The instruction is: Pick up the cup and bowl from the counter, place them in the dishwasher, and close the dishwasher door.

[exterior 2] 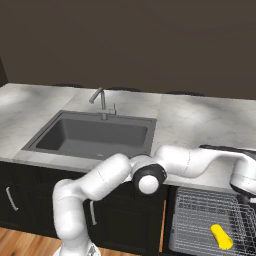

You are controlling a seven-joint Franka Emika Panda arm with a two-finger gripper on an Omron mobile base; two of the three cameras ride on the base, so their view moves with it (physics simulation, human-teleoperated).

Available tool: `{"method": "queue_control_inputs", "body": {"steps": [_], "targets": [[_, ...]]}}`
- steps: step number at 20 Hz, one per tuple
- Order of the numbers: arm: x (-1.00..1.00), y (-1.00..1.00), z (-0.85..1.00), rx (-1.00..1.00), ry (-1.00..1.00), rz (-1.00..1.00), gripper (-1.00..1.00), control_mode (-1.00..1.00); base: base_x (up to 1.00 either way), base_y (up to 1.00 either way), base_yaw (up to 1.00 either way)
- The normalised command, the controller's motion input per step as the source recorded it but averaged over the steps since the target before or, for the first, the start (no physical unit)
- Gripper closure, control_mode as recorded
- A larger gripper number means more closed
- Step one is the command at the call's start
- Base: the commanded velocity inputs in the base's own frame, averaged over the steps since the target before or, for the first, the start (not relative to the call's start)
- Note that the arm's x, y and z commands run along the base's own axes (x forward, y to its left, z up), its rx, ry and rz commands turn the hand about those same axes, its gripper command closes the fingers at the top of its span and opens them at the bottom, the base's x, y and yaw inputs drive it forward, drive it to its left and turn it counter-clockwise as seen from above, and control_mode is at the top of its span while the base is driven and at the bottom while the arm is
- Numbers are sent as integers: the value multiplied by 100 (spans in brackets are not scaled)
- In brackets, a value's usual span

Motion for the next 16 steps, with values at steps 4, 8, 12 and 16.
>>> {"method": "queue_control_inputs", "body": {"steps": [4,8,12,16], "targets": [[37,-33,-4,0,0,0,-100,-100,0,0,0],[26,-27,-16,0,0,0,-100,-100,0,0,0],[29,-14,-31,0,2,1,100,-100,0,0,0],[13,-15,-21,0,0,1,100,-100,0,0,0]]}}
